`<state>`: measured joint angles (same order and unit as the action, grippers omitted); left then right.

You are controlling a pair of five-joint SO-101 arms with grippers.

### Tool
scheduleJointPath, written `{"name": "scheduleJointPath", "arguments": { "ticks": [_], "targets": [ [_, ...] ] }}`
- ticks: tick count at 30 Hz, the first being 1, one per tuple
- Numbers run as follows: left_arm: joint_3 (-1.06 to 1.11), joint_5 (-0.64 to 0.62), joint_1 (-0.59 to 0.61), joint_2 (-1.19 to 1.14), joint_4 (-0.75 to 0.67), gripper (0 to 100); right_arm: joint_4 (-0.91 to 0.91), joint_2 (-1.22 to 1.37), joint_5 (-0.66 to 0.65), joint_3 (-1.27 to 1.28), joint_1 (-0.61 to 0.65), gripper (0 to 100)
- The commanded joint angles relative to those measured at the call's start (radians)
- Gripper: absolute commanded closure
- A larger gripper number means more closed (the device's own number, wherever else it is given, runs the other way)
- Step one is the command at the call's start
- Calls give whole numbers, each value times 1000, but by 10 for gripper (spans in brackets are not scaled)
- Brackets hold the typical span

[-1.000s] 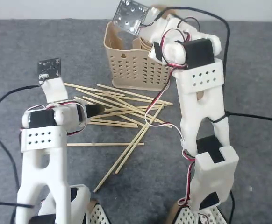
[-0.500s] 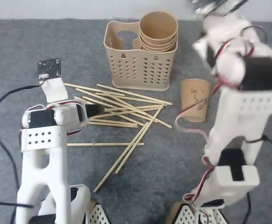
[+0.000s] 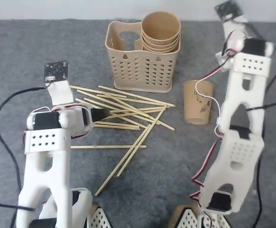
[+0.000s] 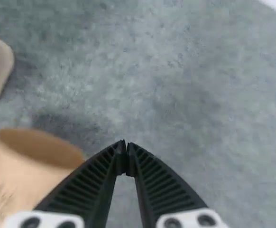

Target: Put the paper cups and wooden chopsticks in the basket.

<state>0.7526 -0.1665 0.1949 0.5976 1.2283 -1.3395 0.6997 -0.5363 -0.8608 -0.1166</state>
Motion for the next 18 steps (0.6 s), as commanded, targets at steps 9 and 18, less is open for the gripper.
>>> {"name": "scheduleJointPath", "arguments": {
  "ticks": [9,18],
  "targets": [
    [-8,8,-5,40,-21,618,-70,136,-104,-43,117,990],
    [-8,8,-3,40,-21,618,-423,39,-178,-72,150,990]
  ]
}}
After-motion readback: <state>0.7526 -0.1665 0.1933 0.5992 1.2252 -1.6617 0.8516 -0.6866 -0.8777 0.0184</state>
